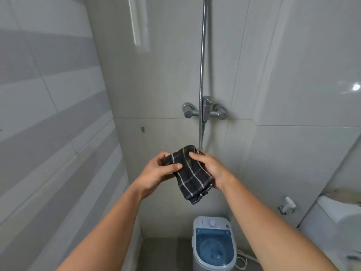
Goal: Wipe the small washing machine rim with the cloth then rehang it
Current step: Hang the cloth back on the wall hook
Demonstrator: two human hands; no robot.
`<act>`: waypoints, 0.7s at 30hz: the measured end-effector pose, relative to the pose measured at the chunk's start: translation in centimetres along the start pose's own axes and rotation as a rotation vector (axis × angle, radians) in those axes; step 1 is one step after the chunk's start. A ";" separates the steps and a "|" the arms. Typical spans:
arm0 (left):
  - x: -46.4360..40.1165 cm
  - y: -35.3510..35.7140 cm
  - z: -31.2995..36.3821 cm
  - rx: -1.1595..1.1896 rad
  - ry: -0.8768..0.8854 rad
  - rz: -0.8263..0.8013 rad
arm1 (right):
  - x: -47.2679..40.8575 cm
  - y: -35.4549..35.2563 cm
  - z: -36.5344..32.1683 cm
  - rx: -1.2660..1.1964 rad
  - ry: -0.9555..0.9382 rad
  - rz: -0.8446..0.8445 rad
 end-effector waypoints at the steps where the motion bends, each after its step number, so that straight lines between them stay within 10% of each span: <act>1: -0.2 -0.6 1.1 0.024 0.004 -0.018 | -0.8 0.8 -1.1 -0.010 -0.028 0.005; 13: -1.6 -8.6 9.3 -0.058 0.241 0.030 | -5.6 8.9 -8.3 0.656 -0.322 0.136; 21: -1.3 -14.2 11.4 -0.213 0.236 0.203 | -8.8 11.1 -8.8 0.442 -0.267 0.154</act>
Point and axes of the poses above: each hand's wrist, its own x-axis away from the middle knuckle, its own y-axis out of the palm, z = x × y, the point moved 9 cm from there along -x, towards the middle knuckle, and after that the axes turned 11 degrees about x, right-handed, at the moved point
